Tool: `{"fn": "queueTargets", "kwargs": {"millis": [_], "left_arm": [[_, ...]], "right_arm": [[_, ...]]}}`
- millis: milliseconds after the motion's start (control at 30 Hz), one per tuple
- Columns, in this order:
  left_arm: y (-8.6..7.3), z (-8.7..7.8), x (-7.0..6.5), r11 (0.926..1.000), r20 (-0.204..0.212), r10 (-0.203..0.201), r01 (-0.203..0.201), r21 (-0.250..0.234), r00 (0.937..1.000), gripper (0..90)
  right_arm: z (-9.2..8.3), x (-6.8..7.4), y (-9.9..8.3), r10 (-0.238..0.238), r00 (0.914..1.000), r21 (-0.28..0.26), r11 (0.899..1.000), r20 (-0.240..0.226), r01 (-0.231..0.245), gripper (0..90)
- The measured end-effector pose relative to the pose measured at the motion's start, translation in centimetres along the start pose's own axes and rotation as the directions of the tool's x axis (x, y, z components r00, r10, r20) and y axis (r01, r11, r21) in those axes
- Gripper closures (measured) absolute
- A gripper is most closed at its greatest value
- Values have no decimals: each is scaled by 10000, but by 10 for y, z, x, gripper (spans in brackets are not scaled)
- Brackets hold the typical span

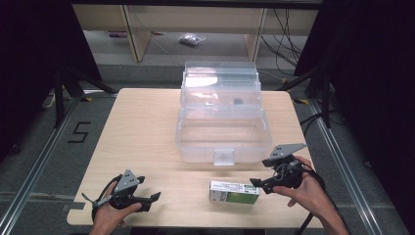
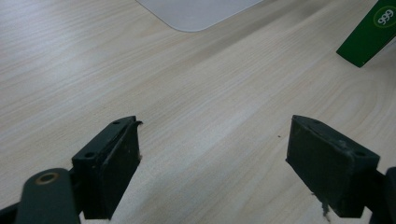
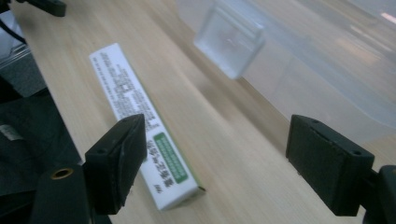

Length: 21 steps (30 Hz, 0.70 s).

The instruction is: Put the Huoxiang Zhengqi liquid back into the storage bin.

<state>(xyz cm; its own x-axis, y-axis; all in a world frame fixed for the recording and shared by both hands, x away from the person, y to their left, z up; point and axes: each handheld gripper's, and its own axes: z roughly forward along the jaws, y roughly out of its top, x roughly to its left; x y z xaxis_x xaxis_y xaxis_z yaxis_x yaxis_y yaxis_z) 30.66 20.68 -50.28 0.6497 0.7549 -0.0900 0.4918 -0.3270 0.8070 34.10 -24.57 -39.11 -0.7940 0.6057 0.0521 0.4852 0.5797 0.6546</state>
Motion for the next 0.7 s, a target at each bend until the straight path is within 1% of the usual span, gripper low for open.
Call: {"fn": "queueTargets", "kwargs": {"millis": [67,100,133,167,200,233,267,300,333,367,400,433,500,533,567,600,700], "left_arm": [[0,0,0,10000,36,10,-10,-11,10000,166],[0,0,0,10000,44,7,-7,-2,10000,166],[0,0,0,10000,36,19,-19,-1,10000,166],[0,-1,2,9998,7,184,-184,125,9998,166],[0,-1,2,9998,7,184,-184,125,9998,166],[0,-1,2,9998,10,174,-174,119,9998,166],[0,-1,2,9997,34,184,-185,144,9998,166],[0,-1,2,9997,35,194,-194,134,9998,166],[0,-1,2,9997,35,194,-194,134,9998,166],[0,-1,2,9997,40,185,-185,133,9998,166],[0,-1,2,9997,35,197,-197,145,9998,166],[0,-1,2,9997,40,192,-192,144,9998,166],[0,-1,1,9998,0,180,-180,90,9998,166],[0,-1,1,9998,0,159,-159,90,9999,166],[0,0,0,10000,52,19,-19,7,10000,166],[0,0,0,10000,21,4,-4,-32,10000,166],[0,0,0,10000,43,11,-11,-13,10000,166]], "right_arm": [[2,4,4,-285,9995,181,9994,-153,288,213],[3,7,5,-235,9995,238,9994,-215,240,213],[6,9,7,-443,9988,209,9988,-196,447,213],[6,10,9,-463,9983,466,9978,-340,479,213],[8,12,11,-455,9983,475,9978,-354,472,213],[8,16,13,-252,9985,709,9971,-485,286,212],[10,16,15,-505,9970,857,9948,-579,554,212],[12,17,17,-599,9973,776,9950,-426,631,211],[12,17,17,-599,9973,776,9950,-426,631,211],[14,19,18,-623,9968,880,9939,-499,665,211],[16,19,20,-792,9955,859,9928,-520,835,210],[19,21,23,-945,9935,1135,9884,-640,1013,210],[20,22,24,-924,9937,1222,9875,-640,997,210],[22,22,25,-1097,9917,1180,9861,-669,1170,209],[22,24,26,-1016,9925,1248,9861,-686,1096,209],[25,26,27,-1118,9910,1252,9848,-735,1204,208],[28,28,28,-1202,9899,1290,9832,-749,1291,207]]}}
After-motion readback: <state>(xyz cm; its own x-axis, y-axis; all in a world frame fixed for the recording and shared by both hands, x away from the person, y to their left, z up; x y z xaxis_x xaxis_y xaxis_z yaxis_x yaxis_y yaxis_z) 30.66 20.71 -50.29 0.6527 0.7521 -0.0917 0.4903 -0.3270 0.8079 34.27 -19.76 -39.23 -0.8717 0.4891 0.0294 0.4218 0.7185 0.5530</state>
